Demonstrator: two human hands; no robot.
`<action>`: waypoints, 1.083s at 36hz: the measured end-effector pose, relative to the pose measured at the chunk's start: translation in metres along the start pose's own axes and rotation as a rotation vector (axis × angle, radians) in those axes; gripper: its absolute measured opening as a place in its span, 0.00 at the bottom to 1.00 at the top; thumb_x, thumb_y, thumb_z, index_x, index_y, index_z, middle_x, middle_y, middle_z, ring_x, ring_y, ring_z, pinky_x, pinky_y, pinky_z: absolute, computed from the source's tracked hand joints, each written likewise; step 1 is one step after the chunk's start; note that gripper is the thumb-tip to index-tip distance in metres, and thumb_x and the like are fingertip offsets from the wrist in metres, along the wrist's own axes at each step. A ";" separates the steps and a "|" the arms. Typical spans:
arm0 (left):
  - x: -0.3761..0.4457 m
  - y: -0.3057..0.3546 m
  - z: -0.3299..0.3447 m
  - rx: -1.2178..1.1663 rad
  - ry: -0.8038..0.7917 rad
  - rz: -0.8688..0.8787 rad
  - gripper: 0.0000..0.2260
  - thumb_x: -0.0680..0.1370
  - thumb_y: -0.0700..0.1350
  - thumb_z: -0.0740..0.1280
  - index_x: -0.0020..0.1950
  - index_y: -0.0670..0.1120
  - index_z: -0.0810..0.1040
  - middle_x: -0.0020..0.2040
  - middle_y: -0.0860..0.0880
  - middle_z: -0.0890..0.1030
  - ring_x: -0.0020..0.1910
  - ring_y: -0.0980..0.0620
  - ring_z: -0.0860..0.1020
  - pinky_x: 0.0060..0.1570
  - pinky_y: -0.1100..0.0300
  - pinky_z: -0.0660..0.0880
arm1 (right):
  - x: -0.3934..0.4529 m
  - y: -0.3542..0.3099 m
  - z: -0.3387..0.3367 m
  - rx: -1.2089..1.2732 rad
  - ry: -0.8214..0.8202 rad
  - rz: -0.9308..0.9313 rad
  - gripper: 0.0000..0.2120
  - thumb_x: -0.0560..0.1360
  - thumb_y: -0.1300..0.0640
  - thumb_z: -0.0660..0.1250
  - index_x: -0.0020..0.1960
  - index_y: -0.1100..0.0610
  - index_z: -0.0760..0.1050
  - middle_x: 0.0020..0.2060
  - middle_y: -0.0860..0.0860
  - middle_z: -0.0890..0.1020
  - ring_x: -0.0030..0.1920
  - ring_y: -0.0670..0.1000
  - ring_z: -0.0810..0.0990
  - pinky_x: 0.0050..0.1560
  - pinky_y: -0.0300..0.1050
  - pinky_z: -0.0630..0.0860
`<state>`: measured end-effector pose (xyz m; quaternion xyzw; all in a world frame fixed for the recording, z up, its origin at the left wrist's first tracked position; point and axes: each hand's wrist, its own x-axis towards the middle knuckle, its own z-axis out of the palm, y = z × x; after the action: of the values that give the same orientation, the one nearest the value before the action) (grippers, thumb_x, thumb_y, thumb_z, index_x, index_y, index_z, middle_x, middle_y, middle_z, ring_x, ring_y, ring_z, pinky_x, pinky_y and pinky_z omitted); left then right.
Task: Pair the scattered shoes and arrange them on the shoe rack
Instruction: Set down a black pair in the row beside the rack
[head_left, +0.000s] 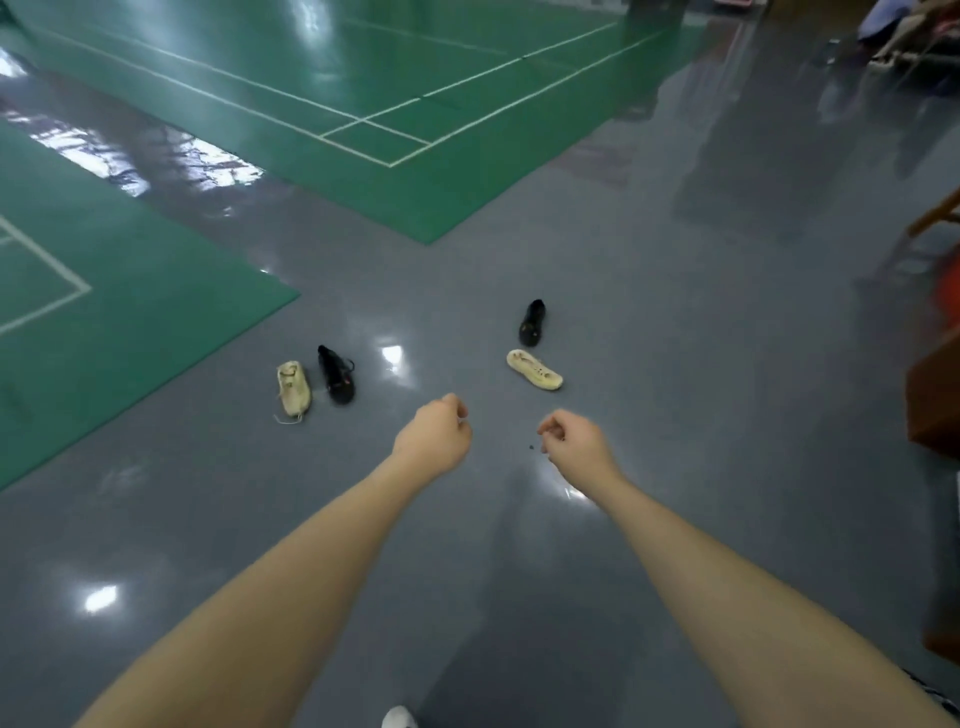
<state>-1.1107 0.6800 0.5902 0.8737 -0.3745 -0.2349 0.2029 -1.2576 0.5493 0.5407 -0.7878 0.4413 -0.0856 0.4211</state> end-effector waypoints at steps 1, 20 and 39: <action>0.006 -0.014 -0.012 -0.001 0.017 -0.005 0.14 0.79 0.43 0.57 0.63 0.43 0.71 0.59 0.45 0.76 0.56 0.46 0.75 0.53 0.54 0.74 | 0.009 -0.015 0.011 -0.006 -0.012 -0.019 0.13 0.74 0.61 0.59 0.36 0.45 0.70 0.38 0.51 0.80 0.45 0.56 0.80 0.49 0.56 0.78; 0.131 -0.181 -0.146 -0.133 0.204 -0.212 0.14 0.79 0.42 0.57 0.63 0.44 0.72 0.57 0.44 0.76 0.51 0.44 0.74 0.51 0.54 0.74 | 0.179 -0.190 0.163 -0.095 -0.171 -0.209 0.14 0.74 0.61 0.60 0.35 0.44 0.71 0.37 0.51 0.81 0.42 0.54 0.81 0.48 0.53 0.79; 0.374 -0.243 -0.265 -0.247 0.326 -0.399 0.14 0.78 0.41 0.55 0.63 0.43 0.71 0.58 0.44 0.76 0.52 0.45 0.76 0.50 0.51 0.76 | 0.452 -0.336 0.225 -0.048 -0.309 -0.287 0.11 0.74 0.64 0.60 0.38 0.50 0.73 0.34 0.49 0.79 0.43 0.54 0.80 0.46 0.50 0.78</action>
<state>-0.5988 0.6017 0.5785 0.9251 -0.1261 -0.1705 0.3149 -0.6652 0.4211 0.5395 -0.8561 0.2566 -0.0127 0.4485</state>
